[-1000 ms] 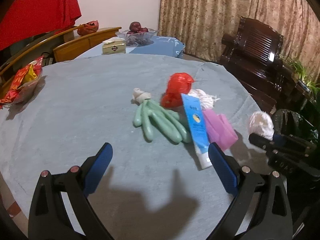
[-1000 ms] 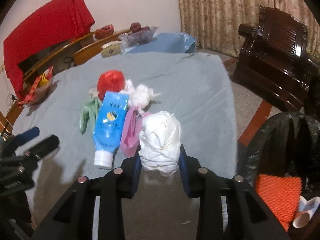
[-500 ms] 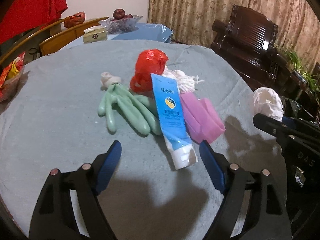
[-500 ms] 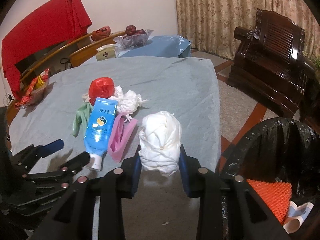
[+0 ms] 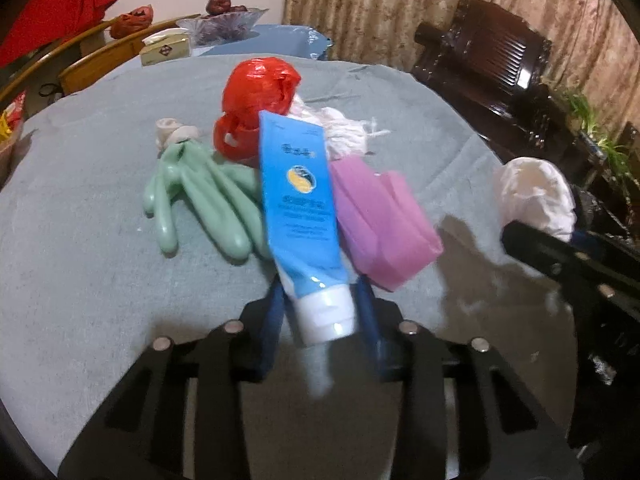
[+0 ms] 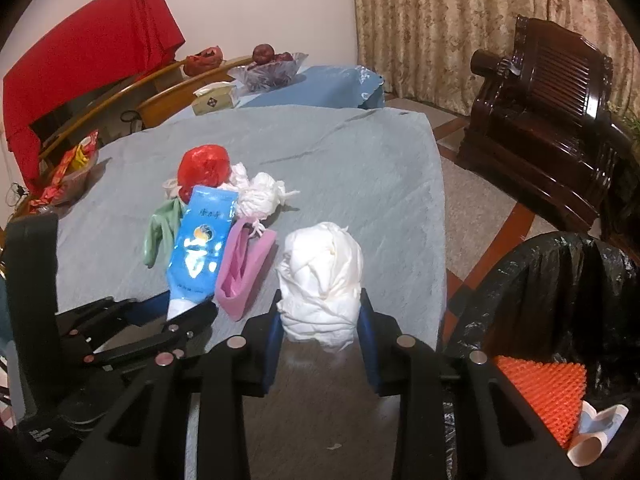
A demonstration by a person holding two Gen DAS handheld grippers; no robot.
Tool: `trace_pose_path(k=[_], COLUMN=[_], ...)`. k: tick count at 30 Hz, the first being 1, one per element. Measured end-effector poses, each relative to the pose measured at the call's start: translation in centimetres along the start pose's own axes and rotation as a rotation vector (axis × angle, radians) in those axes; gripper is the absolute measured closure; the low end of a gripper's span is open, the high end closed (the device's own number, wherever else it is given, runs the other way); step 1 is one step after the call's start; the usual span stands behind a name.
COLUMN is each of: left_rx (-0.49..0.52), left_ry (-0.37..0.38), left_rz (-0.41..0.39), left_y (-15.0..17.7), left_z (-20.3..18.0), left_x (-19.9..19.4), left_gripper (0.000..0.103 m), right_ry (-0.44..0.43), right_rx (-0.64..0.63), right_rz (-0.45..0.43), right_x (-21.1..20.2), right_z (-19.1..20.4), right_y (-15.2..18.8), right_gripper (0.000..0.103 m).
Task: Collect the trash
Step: 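Grasp the blue toothpaste tube by its cap end with the left gripper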
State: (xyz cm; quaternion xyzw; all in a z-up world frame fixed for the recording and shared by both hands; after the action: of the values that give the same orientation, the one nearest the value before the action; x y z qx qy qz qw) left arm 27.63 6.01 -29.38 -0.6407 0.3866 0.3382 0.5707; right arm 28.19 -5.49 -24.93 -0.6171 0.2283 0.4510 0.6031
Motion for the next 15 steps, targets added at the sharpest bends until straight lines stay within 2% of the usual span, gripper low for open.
trace_pose_path(k=[4,11,15], left_rx=[-0.020,-0.034,-0.029], left_ry=[0.026,0.029,0.023], left_rz=[-0.004,-0.040,0.006], left_y=[0.2,0.8,1.8], left_z=[0.2,1.0,1.3], left_x=[-0.8,-3.5,-2.7], left_gripper=[0.071,0.074,0.074], right_ry=[0.002,-0.009,-0.013], right_rx=[-0.010,-0.020,-0.023], right_rz=[-0.008,-0.011,-0.001], right_x=[-0.3,-0.8,-0.6], right_z=[0.3,0.9,1.1], right_y=[0.0,0.2,0.6], right_gripper=[0.069,0.069,0.069])
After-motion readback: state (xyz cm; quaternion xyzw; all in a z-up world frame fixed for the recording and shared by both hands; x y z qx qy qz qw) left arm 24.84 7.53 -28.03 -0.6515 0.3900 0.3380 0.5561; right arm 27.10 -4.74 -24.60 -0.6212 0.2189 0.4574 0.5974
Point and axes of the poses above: each gripper's, at about its wrist camera, not at the fingertips, and x roughly the way its jaws point, z to its left, y to its underside, the point moved 10 cm from there along x, roughly the way its jaws point, and after that the axes turned 10 degrees about z, right-handed, at the moved point
